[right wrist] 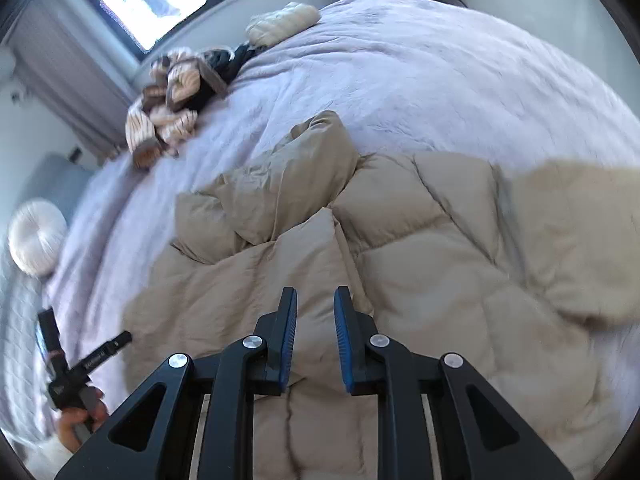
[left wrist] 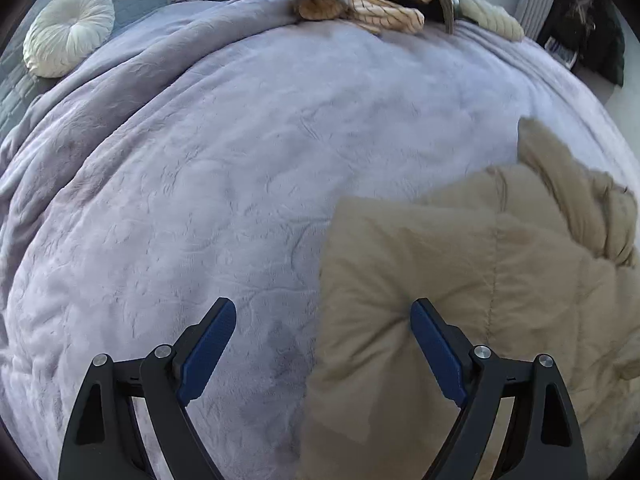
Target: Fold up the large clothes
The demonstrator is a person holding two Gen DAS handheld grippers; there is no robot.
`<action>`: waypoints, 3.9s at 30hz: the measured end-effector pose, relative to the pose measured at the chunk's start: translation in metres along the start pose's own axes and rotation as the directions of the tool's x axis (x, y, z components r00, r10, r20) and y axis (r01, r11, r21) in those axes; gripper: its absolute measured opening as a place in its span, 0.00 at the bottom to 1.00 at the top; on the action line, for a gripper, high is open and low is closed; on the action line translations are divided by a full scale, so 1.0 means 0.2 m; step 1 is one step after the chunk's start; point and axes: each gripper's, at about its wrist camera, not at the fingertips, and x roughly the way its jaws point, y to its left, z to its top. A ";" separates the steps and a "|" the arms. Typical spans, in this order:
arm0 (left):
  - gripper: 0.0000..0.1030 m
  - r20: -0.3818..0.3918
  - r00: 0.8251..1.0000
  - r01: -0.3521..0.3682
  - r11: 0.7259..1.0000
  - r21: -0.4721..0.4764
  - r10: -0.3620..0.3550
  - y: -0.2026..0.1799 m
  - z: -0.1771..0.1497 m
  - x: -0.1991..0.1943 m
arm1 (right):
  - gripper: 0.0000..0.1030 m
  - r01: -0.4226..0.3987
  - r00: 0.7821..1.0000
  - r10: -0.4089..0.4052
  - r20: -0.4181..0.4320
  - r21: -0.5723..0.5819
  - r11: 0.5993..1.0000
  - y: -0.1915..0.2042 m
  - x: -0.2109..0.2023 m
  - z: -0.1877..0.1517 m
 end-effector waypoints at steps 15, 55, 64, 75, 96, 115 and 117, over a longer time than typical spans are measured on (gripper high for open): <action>0.87 -0.013 0.998 -0.056 0.997 0.057 0.057 -0.07 -0.05 0.10 | 0.03 -0.095 0.975 0.107 -0.194 0.071 0.993 -0.21 0.28 -0.19; 0.88 -0.068 0.990 0.136 0.930 0.341 -0.120 -0.99 -0.54 -0.53 | 0.56 -0.078 0.992 0.111 -0.066 0.375 0.924 -1.04 -0.37 -0.44; 1.00 -0.136 0.954 0.296 0.903 0.310 -0.266 -1.42 -0.67 -0.58 | 0.92 -0.057 0.998 0.028 0.058 0.599 0.799 -1.66 -0.55 -0.49; 1.00 -0.207 0.952 0.287 0.897 0.335 -0.227 -1.64 -0.70 -0.49 | 1.00 -0.282 0.959 0.137 0.250 0.766 0.578 -2.11 -0.44 -0.40; 1.00 -0.096 0.969 0.247 0.933 0.261 -0.229 -1.48 -0.51 -0.48 | 0.06 -0.296 0.949 0.120 0.291 0.700 0.650 -2.05 -0.41 0.14; 1.00 0.062 0.996 0.064 0.998 -0.007 -0.063 -0.63 -0.28 -0.49 | 0.06 -0.123 0.968 0.194 0.160 -0.370 0.921 0.09 -0.21 0.23; 1.00 0.061 0.997 0.048 0.999 -0.024 -0.047 -0.55 -0.29 -0.48 | 0.06 -0.095 0.979 0.162 0.123 -0.425 0.900 0.21 -0.08 0.13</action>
